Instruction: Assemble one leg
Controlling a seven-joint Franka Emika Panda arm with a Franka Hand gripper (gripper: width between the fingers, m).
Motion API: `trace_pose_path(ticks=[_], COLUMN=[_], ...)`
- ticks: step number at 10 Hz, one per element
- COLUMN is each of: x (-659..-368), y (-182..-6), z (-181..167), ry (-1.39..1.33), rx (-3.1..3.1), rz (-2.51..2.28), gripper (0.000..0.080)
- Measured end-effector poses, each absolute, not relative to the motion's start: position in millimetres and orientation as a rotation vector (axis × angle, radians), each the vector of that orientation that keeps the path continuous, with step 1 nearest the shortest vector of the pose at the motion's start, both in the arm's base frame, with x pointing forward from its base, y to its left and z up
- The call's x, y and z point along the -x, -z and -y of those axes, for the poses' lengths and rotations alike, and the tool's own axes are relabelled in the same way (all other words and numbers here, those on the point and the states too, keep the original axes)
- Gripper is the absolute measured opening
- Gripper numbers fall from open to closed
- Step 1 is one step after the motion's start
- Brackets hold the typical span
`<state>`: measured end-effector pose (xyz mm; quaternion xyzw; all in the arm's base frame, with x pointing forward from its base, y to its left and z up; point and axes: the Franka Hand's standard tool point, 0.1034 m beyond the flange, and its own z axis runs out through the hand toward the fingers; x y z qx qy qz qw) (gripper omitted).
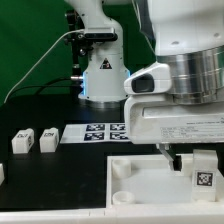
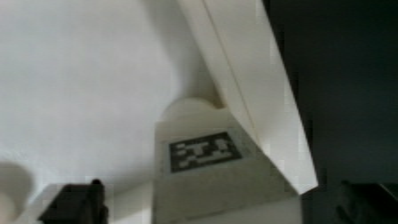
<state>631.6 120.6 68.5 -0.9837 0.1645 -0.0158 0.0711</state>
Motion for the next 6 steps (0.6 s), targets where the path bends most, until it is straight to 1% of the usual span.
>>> trace_pose_path(ticks=[1,2,3,4,6], x=[-631.1,-631.1,-631.1,-631.1,-631.8], y=[-67.6,-67.4,-67.4,-67.3,-67.8], z=[-119.6,-119.1,-119.1,-118.0,-116.7], ry=[0.044,0.044,0.044,0.044,0.042], rx=[2.942,2.944,2.944,2.945,2.943], rz=[-0.561,-0.558,-0.558,-0.56,-0.566], gripper=[0.0523,0.0523,0.0384,0.0297,0.0297])
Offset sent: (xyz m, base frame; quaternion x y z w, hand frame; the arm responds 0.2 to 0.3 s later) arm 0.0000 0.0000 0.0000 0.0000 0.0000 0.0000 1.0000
